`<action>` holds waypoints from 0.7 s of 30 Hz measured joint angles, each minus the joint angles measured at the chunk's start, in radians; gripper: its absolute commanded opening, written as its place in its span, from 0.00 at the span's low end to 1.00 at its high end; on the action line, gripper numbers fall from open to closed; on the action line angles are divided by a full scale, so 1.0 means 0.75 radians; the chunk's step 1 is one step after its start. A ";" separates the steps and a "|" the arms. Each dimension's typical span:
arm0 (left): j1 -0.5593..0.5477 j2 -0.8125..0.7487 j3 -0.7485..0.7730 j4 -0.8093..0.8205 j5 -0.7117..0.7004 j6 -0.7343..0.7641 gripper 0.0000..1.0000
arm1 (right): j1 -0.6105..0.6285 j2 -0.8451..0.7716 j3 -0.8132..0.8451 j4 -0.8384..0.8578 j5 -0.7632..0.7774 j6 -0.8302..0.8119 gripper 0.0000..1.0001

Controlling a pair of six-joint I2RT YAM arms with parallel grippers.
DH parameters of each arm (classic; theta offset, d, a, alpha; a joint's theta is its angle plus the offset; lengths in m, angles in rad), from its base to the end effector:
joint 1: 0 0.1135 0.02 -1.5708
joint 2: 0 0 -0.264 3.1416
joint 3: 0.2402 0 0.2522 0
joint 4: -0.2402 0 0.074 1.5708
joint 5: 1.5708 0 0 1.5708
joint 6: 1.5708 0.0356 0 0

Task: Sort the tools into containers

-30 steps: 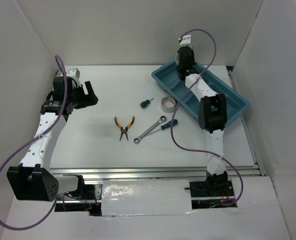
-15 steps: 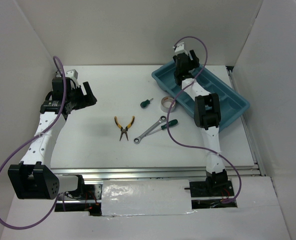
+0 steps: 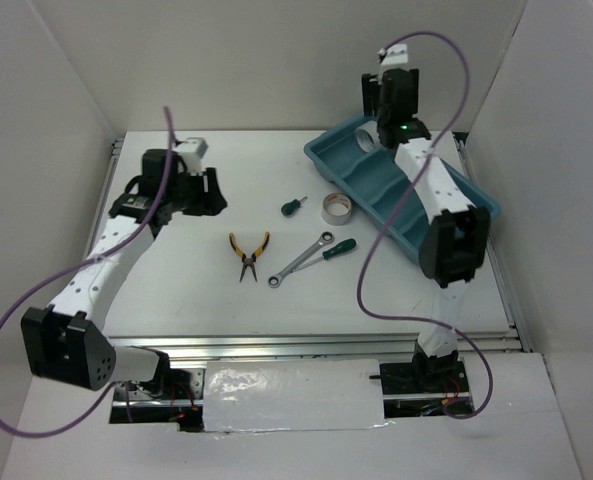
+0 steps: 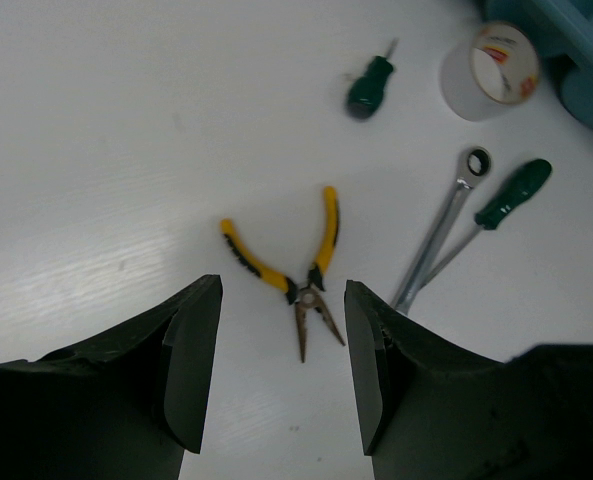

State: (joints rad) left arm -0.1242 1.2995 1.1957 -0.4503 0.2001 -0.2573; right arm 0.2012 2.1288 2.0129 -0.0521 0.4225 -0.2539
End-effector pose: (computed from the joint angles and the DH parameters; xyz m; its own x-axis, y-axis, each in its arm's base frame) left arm 0.2886 -0.0432 0.3448 -0.5785 -0.1791 -0.7958 0.1468 0.9368 -0.3175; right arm 0.5075 0.0886 0.3509 -0.2123 -0.2771 -0.9371 0.1658 0.9348 -0.3140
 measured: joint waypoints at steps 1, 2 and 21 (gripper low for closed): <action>-0.069 0.032 0.022 0.010 -0.014 0.008 0.61 | -0.006 -0.111 -0.039 -0.062 -0.045 0.070 0.78; -0.126 0.073 0.049 0.016 -0.031 0.014 0.58 | -0.008 -0.215 -0.075 -0.108 -0.093 0.131 0.77; -0.634 1.161 0.990 0.068 -0.393 -0.361 0.64 | -0.276 -1.301 -1.236 -0.487 -0.495 0.592 0.74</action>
State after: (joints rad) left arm -0.5995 2.1704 1.9381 -0.3992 -0.0944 -0.5278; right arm -0.0055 1.1534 1.0859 -0.4175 0.0513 0.1898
